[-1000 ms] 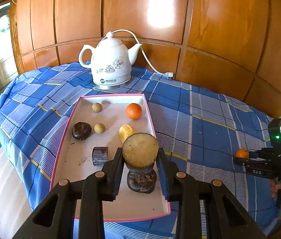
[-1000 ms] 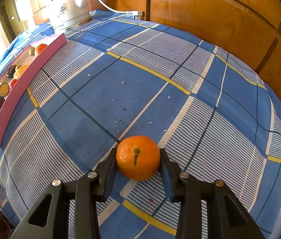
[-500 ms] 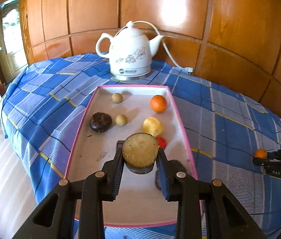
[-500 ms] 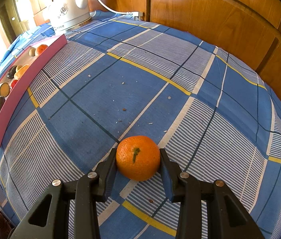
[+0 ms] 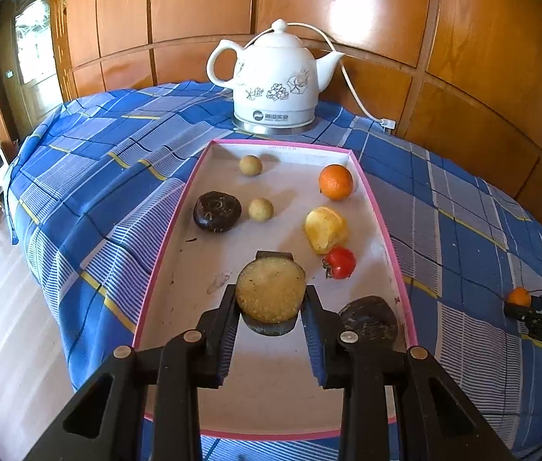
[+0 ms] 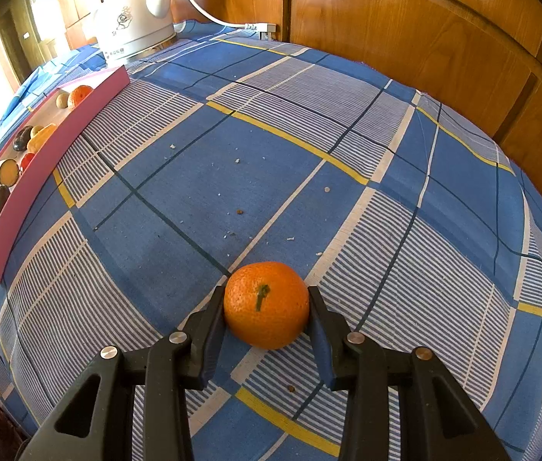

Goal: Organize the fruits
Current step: 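Lower the eggplant slice into the tray and open the left tool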

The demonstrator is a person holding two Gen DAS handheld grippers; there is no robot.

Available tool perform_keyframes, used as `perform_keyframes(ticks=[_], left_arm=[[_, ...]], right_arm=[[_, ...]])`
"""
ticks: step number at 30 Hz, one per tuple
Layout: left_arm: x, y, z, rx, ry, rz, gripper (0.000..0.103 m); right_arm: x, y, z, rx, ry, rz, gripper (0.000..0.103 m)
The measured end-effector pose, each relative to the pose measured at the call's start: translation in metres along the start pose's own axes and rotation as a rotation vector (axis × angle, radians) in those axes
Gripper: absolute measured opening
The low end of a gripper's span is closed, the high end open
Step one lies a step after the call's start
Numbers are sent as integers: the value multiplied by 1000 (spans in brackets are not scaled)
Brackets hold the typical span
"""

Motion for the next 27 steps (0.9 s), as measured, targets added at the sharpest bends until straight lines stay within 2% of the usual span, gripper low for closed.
perform_keyframes(ticks=[11, 14, 22, 24, 27], left_arm=[[26, 7, -20, 62, -21, 74, 33], [34, 7, -26, 69, -26, 78, 46], [42, 3, -12, 18, -50, 63, 53], [44, 1, -5, 2, -64, 60, 58], [46, -2, 9, -26, -88, 54, 59]], right_arm=[[1, 0, 0, 4, 9, 6, 40], [1, -1, 0, 8, 12, 10, 40], [2, -1, 0, 11, 24, 17, 40], [2, -1, 1, 11, 28, 19, 40], [3, -1, 1, 9, 30, 16, 40]])
Point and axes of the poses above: each gripper's, at about its wrist camera, not at the fingertips, and z roughly against the way its jaws point, x to its left, y to its underside, the point moved 7 cm from there along -z, roughly the way its jaws point, and after that the axes turned 1 degree about -z, right-handed, at the moved point
